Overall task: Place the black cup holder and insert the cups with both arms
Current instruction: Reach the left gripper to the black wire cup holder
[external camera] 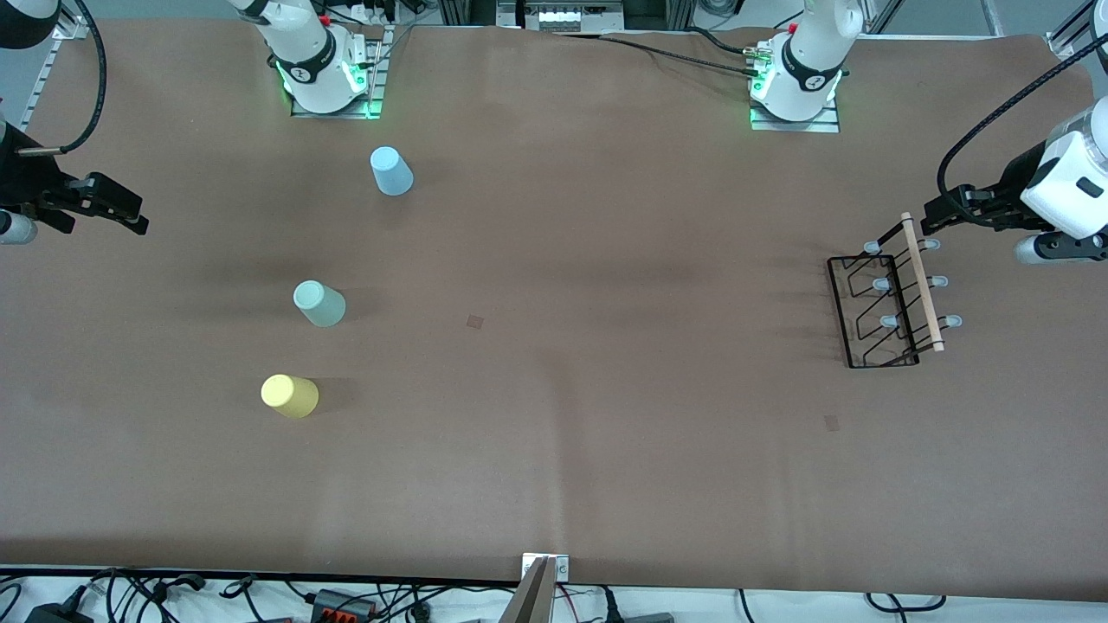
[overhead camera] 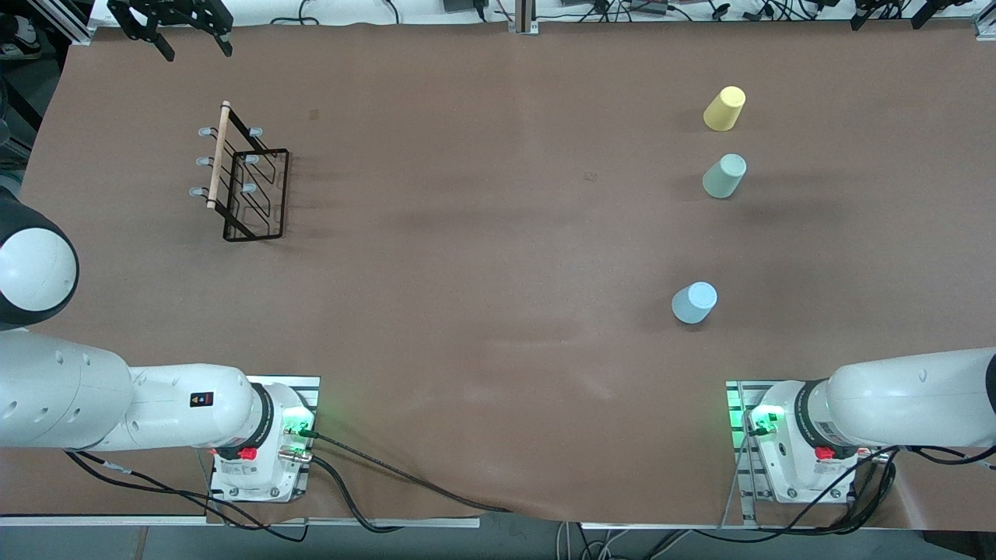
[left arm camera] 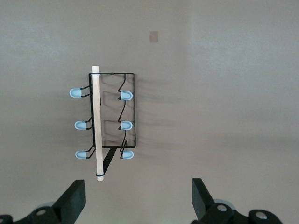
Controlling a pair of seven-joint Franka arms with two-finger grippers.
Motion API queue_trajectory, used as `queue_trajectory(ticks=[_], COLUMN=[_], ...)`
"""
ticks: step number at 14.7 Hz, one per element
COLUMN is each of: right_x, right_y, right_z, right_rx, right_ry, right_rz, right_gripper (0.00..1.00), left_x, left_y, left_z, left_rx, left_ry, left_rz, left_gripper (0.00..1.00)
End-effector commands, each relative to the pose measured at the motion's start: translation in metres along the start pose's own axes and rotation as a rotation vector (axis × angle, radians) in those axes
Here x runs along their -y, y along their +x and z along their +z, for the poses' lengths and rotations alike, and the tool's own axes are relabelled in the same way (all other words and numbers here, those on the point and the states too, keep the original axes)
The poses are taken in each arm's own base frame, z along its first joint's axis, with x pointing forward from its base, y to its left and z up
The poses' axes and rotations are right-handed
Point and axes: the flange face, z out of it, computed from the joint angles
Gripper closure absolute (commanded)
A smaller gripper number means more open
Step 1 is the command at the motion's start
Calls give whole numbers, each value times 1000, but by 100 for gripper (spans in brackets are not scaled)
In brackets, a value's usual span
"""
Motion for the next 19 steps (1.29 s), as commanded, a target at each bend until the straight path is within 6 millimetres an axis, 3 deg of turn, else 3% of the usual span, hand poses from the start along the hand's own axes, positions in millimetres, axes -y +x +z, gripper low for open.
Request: queue_trajectory(ticks=[1,5,8,12,15,17,19], right_x=[0,2,2,2,2,2,2], right_y=[-5,-3,-3,-3,-3,-3,-3], right_z=[-6,-6,-6,-6,-6,-6,-6], right_rx=[0,-3,-1,-1,0,-1,0], right_ry=[5,3,3,3,3,4,5], right_rz=[-6,-12,-12,-12,-12,-12,-12], right_gripper=[0,0,0,0,0,0,0], left_x=[-2,-1,16,29,59,72,82], left_y=[-2,-1,18,57,80,92,91], left_z=[-6,-6,12,66,110,144,165], left_rx=[2,0,-9,-13,5,44,71], left_ry=[1,1,-5,-10,-20,-27,-33], left_rz=[0,-3,9,35,54,40,78], left_gripper=[0,0,0,0,0,0,0])
